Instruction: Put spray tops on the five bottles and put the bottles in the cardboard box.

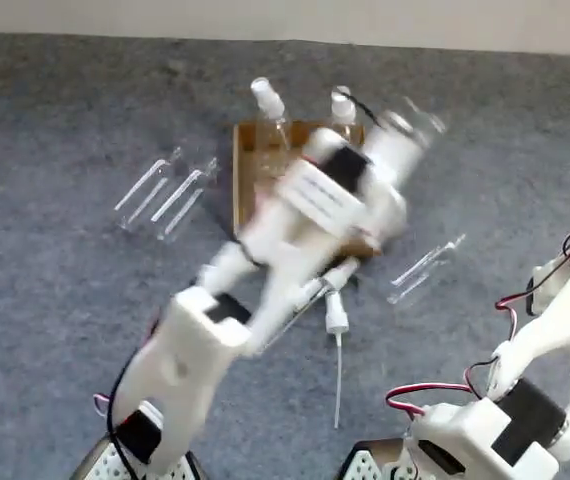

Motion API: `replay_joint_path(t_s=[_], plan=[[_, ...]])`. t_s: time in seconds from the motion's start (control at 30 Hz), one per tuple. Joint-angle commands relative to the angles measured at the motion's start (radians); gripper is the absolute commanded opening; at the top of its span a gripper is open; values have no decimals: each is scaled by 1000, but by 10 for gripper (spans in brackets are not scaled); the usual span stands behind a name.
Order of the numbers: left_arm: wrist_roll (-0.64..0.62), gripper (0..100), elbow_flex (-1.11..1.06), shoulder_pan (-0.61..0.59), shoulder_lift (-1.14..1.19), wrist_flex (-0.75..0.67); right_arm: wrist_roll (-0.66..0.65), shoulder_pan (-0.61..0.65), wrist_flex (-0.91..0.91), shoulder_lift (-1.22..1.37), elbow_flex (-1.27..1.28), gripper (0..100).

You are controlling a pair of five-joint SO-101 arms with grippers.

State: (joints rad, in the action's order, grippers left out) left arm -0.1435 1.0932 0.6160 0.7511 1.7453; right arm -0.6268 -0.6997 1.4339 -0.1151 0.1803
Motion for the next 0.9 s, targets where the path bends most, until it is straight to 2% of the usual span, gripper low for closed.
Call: replay_joint_path(t_s=[0.0,0.1,0.23,0.37,0.6,0.77,0.87], plan=[[80,168,-79,-150,-271,20,91,67,-5,-12,-62,275],[107,168,-275,-193,-466,20,166,139,-5,-12,-62,275],[187,171,-630,-245,-745,15,336,249,-5,-12,-62,275],[264,171,-992,-363,-1003,-5,520,366,-5,-10,-62,275],[333,171,-1621,-642,-1422,-305,816,509,-87,1,-53,275],[368,171,-1957,-727,-1661,-511,961,512,-176,4,-12,275],[367,171,-2045,-731,-1741,-549,1036,538,-249,4,65,275]])
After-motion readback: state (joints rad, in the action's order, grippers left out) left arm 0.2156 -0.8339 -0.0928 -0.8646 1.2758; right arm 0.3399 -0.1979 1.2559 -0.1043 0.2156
